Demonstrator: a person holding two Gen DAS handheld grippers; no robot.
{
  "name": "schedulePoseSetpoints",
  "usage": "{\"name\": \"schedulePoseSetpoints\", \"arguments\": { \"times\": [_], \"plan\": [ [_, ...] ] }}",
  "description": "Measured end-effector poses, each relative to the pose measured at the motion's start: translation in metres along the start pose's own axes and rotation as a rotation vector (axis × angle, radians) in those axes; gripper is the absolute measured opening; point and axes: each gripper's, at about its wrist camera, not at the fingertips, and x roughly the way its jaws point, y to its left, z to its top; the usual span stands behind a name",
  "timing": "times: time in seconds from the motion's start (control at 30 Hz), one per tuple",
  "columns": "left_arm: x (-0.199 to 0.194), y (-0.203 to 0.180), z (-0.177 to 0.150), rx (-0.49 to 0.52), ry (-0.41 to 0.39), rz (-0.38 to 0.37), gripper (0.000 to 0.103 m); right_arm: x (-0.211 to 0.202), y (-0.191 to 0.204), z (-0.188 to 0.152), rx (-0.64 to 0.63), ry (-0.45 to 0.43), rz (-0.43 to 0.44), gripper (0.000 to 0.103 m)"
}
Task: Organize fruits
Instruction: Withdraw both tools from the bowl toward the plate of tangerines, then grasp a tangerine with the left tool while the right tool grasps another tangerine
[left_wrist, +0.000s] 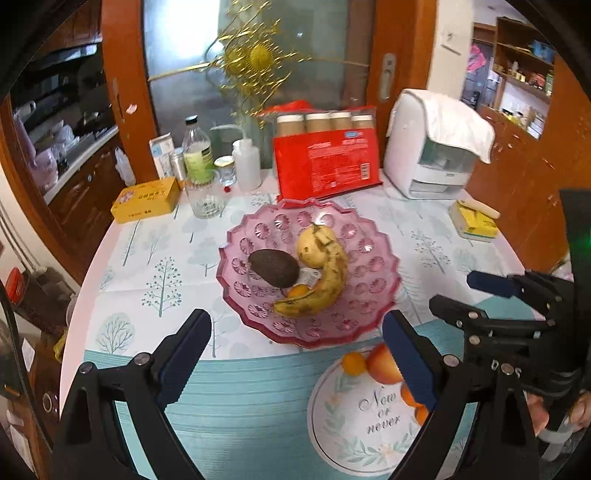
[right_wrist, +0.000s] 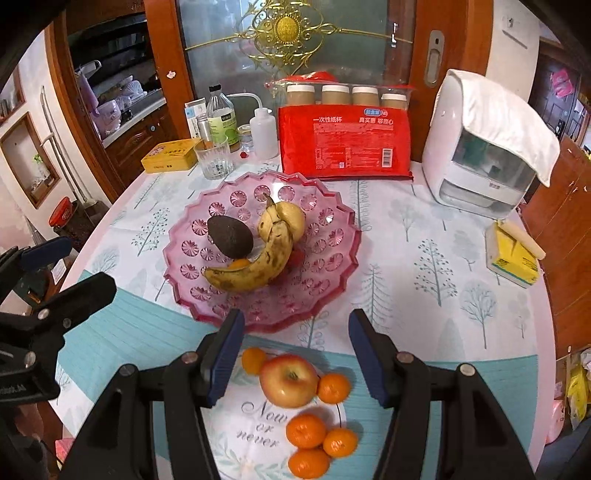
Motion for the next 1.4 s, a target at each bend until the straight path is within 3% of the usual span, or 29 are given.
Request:
{"name": "schedulePoseSetpoints", "arguments": {
  "times": [0.27,0.4,0.6,0.83,0.97,1.1,1.4],
  "plan": [
    [-0.032,-0.032,-0.026,0.018,-0.059,-0.028,0.093,-0.043,-0.013,-0.029,-0.024,-0.053,-0.011,0.059],
    [-0.037,-0.050,-0.041,0.055,-0.050,-0.043,0.093,-0.064,-0.022,-0.046,-0.021,-0.077,0.005,0.073],
    [-0.029,-0.082,-0.066,0.098,0.002,-0.096,0.093,-0.079,-0.035,-0.072,-0.026,-0.095,-0.030,0.074],
    [0.002,-0.126,-0.108,0.153,0.060,-0.113,0.093,-0.059,-0.069,-0.106,0.087,-0.031,-0.092,0.074],
    [0.031,-0.149,-0.136,0.168,0.084,-0.082,0.093,-0.039,-0.087,-0.128,0.148,0.011,-0.126,0.074],
    [0.061,-0.163,-0.154,0.127,0.110,-0.054,0.093,-0.020,-0.100,-0.149,0.205,0.038,-0.134,0.074],
    [0.105,-0.171,-0.171,0.003,0.158,-0.068,0.090,0.010,-0.104,-0.172,0.238,0.081,-0.096,0.074]
  ]
}}
